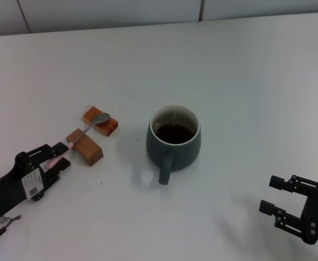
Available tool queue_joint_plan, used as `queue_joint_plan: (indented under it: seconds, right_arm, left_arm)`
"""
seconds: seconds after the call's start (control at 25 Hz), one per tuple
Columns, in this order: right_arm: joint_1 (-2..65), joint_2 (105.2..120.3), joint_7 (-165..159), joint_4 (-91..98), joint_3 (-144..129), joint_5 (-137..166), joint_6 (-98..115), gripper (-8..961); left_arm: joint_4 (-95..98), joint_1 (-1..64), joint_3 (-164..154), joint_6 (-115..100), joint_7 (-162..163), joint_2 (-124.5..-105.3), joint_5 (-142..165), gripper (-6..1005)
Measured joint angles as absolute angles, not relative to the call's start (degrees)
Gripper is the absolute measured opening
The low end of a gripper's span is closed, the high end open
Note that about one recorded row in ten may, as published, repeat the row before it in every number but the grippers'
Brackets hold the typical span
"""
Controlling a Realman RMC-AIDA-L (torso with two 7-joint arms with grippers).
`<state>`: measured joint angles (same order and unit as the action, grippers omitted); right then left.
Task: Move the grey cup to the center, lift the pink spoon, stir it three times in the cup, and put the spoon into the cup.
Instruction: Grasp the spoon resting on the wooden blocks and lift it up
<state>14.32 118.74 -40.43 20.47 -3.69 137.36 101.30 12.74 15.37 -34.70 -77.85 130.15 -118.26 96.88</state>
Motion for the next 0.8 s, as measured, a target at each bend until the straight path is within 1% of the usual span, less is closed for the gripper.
queue_joint_plan:
  seconds: [0.28,0.52,0.8]
  right_arm:
    - [14.33,118.74,-40.42,20.47,-3.69,137.36,101.34,587]
    - [14.33,118.74,-40.42,20.48,-3.69,137.38,101.34,587]
    - [14.33,118.74,-40.42,20.48,-3.69,137.38,101.34,587]
  left_arm:
    - [12.74,15.56,-34.57,-77.77,129.72,-118.29,96.77,415]
    - [12.74,15.93,-34.54,-77.72,129.65,-118.35,96.76,417]
    - [12.68,15.93,-34.54,-77.33,129.7,-118.39,96.76,377]
